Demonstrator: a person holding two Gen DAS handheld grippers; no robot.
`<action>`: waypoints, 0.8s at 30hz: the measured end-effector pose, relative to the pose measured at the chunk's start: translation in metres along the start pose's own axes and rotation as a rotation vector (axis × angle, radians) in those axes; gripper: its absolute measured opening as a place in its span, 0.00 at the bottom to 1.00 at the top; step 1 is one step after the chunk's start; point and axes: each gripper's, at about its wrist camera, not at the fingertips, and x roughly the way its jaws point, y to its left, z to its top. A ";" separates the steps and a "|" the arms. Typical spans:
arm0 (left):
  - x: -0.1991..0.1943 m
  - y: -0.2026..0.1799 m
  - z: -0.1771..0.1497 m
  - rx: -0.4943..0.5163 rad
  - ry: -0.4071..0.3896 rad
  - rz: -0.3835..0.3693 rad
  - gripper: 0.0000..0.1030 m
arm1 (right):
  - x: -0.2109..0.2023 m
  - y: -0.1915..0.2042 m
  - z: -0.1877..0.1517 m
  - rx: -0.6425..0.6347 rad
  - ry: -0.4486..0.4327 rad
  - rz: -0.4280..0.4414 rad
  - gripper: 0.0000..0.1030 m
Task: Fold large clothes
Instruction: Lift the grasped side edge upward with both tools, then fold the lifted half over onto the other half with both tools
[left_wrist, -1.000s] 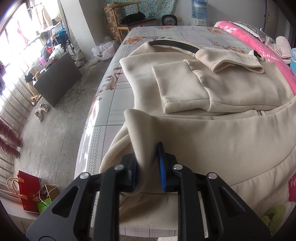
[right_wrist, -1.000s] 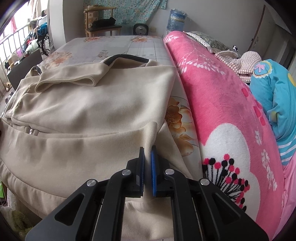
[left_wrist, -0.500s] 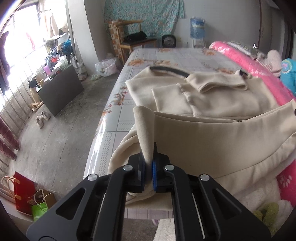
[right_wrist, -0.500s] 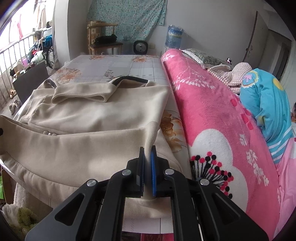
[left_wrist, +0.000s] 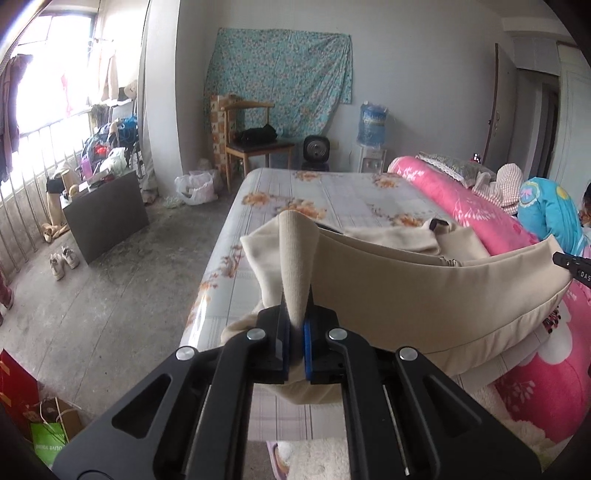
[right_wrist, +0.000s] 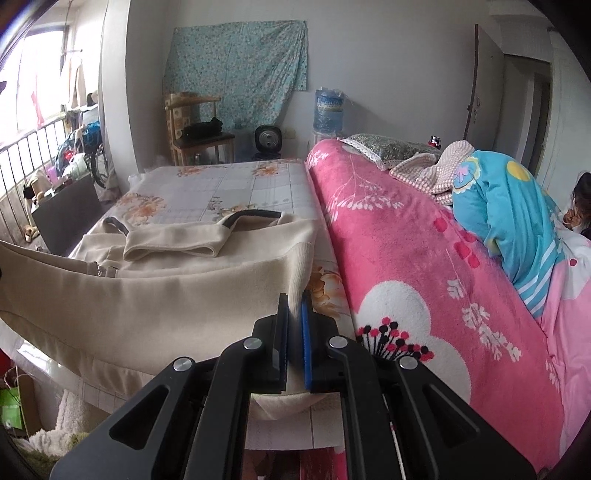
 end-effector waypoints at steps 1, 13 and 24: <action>0.002 0.000 0.005 0.005 -0.008 0.000 0.04 | 0.002 -0.001 0.005 0.001 -0.008 0.001 0.06; 0.087 0.008 0.093 0.070 -0.069 0.046 0.04 | 0.076 0.009 0.108 -0.071 -0.093 0.026 0.06; 0.280 0.038 0.110 -0.012 0.265 0.036 0.11 | 0.265 0.027 0.140 -0.043 0.148 0.093 0.07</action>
